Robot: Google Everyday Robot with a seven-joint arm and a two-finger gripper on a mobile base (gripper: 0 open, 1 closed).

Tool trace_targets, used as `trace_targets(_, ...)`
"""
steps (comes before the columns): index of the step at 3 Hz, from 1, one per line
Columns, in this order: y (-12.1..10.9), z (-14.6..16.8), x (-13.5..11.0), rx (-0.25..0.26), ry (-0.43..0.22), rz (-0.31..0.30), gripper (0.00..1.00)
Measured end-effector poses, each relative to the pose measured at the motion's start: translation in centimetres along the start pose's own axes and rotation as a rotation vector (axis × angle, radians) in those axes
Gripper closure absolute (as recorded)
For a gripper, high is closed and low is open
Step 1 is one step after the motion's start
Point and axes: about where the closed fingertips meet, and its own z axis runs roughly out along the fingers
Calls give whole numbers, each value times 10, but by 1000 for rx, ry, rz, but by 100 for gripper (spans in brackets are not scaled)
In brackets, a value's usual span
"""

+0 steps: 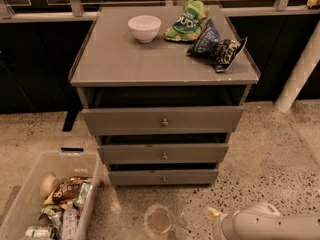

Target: Open bottom drawer

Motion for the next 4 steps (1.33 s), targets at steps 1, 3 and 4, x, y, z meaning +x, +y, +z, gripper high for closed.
trace_targets(1, -2, -8, 3, 17, 18, 0, 0)
trace_targets(3, -54, 67, 33, 22, -11, 20, 0)
trace_targets(4, -65, 125, 41, -6, -63, -2, 0)
